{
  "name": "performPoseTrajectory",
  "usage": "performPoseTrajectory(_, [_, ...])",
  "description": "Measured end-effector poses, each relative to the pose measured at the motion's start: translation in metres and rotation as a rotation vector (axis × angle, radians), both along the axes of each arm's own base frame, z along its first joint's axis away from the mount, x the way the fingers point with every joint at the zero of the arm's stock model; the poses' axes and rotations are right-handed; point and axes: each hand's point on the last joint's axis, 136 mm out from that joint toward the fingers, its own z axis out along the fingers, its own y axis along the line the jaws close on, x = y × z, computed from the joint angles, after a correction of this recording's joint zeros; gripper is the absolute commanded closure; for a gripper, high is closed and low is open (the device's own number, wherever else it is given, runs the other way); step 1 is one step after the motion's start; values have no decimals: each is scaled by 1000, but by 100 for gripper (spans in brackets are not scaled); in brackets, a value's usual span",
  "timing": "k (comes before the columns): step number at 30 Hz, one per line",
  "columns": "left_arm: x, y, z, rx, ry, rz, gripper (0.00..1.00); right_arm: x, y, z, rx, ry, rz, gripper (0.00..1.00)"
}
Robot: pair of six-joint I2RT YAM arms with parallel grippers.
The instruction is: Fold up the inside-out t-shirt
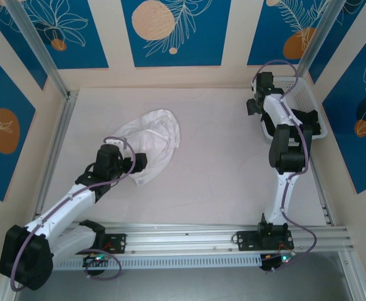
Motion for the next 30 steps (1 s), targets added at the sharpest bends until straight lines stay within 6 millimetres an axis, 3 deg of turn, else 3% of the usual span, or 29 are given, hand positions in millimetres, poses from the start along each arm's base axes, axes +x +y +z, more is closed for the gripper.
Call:
performPoseTrajectory(2, [2, 7, -8, 27, 22, 26, 0, -6, 16, 20, 24, -50, 17, 20])
performPoseTrajectory(5, [7, 14, -18, 42, 55, 55, 3, -27, 56, 62, 67, -148, 84, 20])
performPoseTrajectory(9, [16, 30, -26, 39, 86, 120, 11, -63, 149, 116, 190, -305, 272, 23])
performPoseTrajectory(11, [18, 36, -30, 36, 99, 137, 17, -87, 204, 122, 287, -331, 393, 24])
performPoseTrajectory(13, [20, 35, -31, 21, 102, 133, 25, -111, 258, 109, 385, -305, 508, 27])
performPoseTrajectory(15, [22, 28, -31, 3, 103, 106, 29, -135, 307, 80, 479, -223, 601, 30])
performPoseTrajectory(18, [27, 17, -30, -17, 100, 65, 35, -157, 358, 32, 580, -85, 659, 35])
performPoseTrajectory(21, [33, 7, -33, -36, 110, 31, 43, -165, 390, -9, 648, 32, 659, 37])
performPoseTrajectory(24, [38, -2, -45, -54, 144, 2, 49, -164, 415, -36, 712, 105, 639, 38])
performPoseTrajectory(28, [42, -13, -60, -87, 185, -29, 61, -152, 443, -45, 796, 131, 625, 43])
performPoseTrajectory(30, [42, -16, -64, -108, 201, -30, 73, -144, 455, -45, 831, 132, 624, 56])
